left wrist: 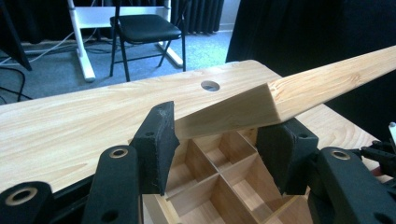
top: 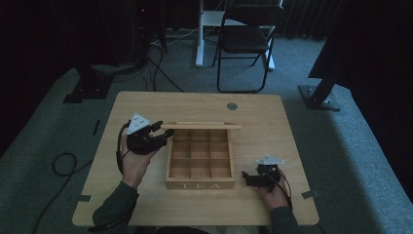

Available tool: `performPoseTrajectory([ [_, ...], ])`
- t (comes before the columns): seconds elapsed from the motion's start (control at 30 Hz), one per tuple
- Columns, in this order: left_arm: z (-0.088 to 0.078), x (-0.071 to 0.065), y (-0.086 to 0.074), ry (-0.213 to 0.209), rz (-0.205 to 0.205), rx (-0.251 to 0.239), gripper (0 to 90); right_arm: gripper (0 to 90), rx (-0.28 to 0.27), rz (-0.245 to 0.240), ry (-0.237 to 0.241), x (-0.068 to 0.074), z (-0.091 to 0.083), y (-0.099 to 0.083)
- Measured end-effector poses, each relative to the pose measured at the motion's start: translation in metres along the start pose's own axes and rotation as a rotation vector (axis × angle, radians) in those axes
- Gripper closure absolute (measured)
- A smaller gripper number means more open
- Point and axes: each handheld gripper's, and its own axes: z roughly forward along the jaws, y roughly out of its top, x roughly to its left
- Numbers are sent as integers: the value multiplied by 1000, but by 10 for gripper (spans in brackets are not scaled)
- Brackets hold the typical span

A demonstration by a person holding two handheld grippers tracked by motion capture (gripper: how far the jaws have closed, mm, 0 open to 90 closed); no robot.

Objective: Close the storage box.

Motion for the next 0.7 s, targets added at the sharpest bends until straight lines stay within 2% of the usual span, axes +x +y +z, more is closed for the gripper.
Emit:
performPoseTrajectory([
  [0.47, -1, -5, -15, -7, -14, 15, 470, 118, -3, -2, -2, 0, 0, 0],
  [0.7, -2, -6, -22, -8, -39, 20, 451, 119, -3, 0, -1, 0, 0, 0],
])
